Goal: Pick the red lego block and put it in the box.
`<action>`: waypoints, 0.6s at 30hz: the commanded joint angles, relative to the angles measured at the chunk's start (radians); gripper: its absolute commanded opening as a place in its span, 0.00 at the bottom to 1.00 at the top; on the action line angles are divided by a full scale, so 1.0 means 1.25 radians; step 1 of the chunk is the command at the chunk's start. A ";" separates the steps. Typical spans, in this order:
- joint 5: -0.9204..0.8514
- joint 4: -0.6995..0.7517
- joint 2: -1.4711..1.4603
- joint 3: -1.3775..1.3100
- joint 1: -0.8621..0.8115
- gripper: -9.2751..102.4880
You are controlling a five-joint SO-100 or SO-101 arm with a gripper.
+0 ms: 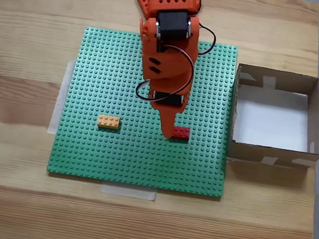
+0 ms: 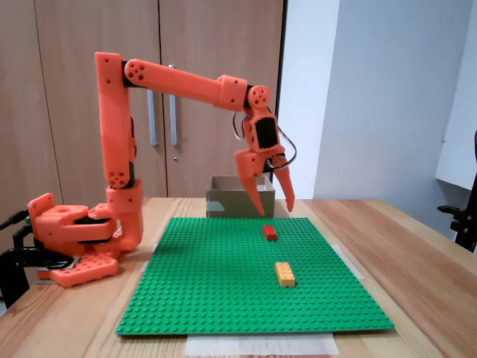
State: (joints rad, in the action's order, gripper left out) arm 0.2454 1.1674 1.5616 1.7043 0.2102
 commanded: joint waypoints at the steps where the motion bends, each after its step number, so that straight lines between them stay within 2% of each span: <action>1: 0.002 -0.016 0.011 0.010 0.001 0.30; 18: -0.006 -0.120 0.114 0.160 0.013 0.30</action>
State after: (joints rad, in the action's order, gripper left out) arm 0.2454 1.0385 1.6552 1.8960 0.2194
